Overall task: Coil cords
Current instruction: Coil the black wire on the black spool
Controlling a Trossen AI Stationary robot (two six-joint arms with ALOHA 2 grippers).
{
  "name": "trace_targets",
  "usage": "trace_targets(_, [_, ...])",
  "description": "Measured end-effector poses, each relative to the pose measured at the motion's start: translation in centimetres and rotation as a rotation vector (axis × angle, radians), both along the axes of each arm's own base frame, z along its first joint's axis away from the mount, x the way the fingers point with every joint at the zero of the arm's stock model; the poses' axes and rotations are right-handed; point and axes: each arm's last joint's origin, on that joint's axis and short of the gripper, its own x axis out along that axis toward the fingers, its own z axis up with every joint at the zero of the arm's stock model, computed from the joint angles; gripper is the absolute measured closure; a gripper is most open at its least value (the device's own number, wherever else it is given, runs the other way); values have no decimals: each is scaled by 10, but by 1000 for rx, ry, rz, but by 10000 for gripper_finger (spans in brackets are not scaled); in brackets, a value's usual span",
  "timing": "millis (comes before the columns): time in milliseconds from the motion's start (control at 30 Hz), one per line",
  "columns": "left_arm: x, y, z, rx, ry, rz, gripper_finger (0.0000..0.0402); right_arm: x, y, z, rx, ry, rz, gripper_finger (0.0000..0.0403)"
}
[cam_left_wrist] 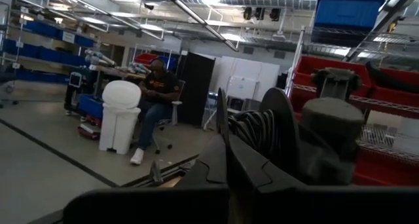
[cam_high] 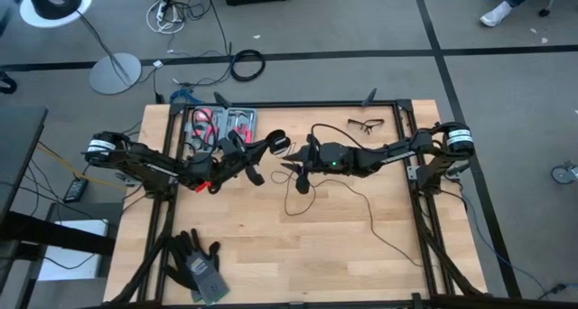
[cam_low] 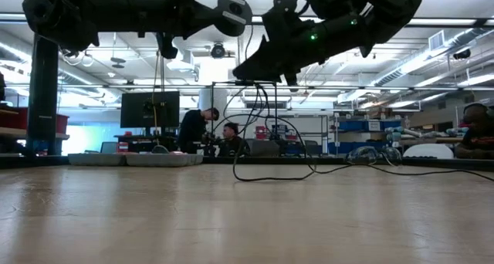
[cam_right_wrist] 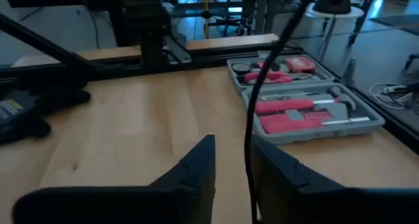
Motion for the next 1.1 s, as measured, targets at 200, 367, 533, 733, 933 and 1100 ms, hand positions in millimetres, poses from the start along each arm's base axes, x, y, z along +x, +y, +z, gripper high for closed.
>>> trace_targets(200, [-2, 0, 4, 19, -15, 8, 402, -1, 0, -3, 2, 41, -3, 375])
trace_targets(367, [-12, 3, 19, 47, -58, 34, 401, -7, 2, -16, 93, 140, -15, 399])
trace_targets(533, [-29, 7, 41, 91, -119, 79, 401, -18, 11, -34, 182, 194, -14, 383])
trace_targets(733, [-48, 11, 60, 125, -144, 147, 401, -34, 35, -56, 304, 280, 14, 376])
trace_targets(933, [-52, 11, 60, 129, -64, 148, 401, -53, 56, -75, 368, 376, -9, 384])
trace_targets(1100, [-48, 11, 49, 83, 16, 130, 401, -61, 65, -67, 325, 337, -31, 396])
